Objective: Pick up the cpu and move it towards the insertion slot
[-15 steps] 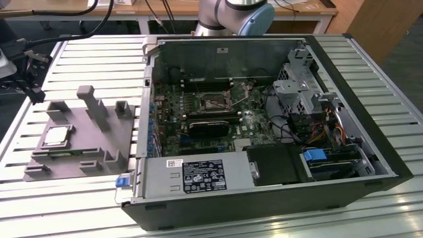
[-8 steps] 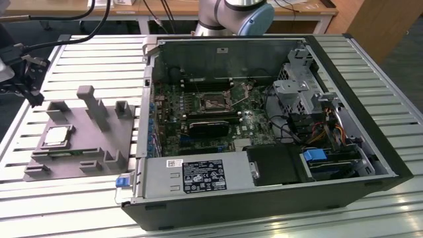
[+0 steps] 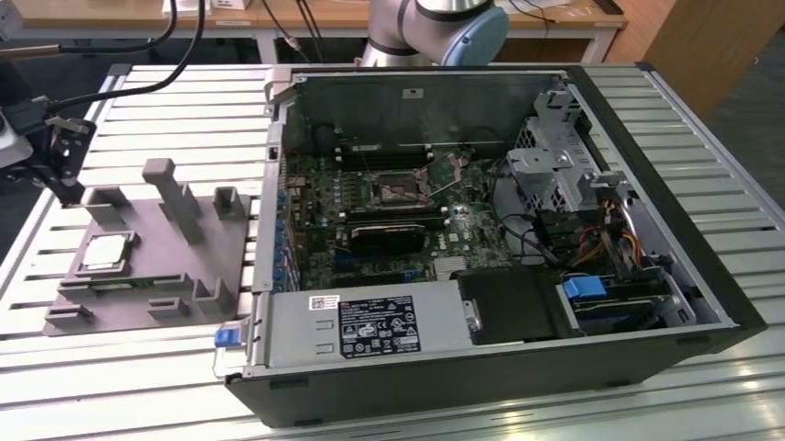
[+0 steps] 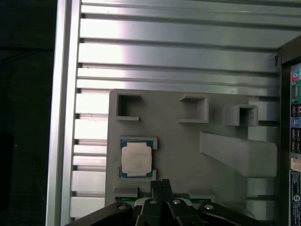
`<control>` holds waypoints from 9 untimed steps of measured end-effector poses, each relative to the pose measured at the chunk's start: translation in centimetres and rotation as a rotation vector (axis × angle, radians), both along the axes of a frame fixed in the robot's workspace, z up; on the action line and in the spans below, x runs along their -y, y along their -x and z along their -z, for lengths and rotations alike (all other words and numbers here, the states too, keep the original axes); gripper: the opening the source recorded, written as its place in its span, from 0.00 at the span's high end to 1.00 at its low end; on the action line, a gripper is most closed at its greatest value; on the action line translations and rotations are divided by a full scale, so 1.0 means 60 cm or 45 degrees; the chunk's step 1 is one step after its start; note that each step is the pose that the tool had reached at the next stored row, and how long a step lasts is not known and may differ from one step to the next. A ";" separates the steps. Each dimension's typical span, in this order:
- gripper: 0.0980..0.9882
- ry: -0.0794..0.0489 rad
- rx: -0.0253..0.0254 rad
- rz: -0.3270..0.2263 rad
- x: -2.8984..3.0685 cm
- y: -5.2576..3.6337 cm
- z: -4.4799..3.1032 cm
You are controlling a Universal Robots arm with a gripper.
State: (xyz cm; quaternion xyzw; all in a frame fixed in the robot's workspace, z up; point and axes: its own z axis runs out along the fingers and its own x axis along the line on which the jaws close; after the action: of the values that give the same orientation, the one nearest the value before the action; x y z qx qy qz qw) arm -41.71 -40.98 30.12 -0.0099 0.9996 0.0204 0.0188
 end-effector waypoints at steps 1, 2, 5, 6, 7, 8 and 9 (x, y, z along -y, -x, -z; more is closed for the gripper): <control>1.00 0.000 -0.0002 0.000 0.0000 0.000 0.003; 1.00 0.000 -0.0004 0.000 0.0000 0.001 0.006; 1.00 0.000 -0.0022 0.000 0.0000 0.001 0.015; 1.00 0.000 -0.0031 0.000 0.0000 0.001 0.018; 1.00 0.000 -0.0039 0.000 0.0000 0.002 0.021; 1.00 0.000 -0.0049 0.000 0.0000 0.002 0.024; 1.00 0.000 -0.0058 0.000 -0.0001 0.002 0.027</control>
State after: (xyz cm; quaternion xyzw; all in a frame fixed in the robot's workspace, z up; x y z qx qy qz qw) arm -41.84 -40.98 28.53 -0.0098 0.9996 0.0204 0.0165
